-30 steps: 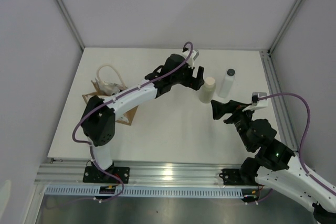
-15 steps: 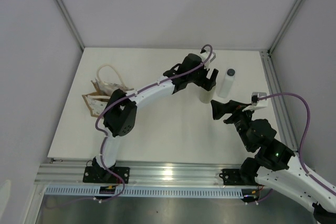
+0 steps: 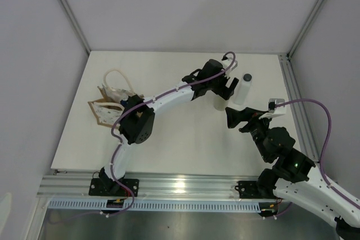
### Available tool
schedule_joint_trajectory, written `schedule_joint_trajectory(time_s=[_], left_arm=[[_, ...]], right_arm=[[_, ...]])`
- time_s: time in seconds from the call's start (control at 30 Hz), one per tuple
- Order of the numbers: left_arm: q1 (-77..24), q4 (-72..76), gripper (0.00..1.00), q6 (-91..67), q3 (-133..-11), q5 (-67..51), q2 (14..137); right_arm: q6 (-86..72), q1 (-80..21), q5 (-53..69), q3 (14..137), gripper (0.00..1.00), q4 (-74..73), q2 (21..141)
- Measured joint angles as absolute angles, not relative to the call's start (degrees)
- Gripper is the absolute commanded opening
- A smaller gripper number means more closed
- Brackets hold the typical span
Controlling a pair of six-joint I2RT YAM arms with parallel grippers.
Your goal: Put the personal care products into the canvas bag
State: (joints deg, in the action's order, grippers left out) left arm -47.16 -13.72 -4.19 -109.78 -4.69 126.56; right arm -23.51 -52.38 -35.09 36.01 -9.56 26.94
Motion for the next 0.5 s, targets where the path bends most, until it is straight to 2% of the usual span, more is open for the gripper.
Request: schedule_joint_trajectory(time_s=[0.33, 0.5], left_arm=[[-48.7, -18.1, 0.97, -3.4, -115.0, -1.7, 131.3], [-48.7, -19.6, 0.92, -3.4, -115.0, 0.3, 131.4]], right_arm=[[-23.5, -52.4, -35.1, 36.0, 0.98, -9.6, 26.9], [-23.5, -52.4, -35.1, 36.0, 0.98, -9.6, 26.9]])
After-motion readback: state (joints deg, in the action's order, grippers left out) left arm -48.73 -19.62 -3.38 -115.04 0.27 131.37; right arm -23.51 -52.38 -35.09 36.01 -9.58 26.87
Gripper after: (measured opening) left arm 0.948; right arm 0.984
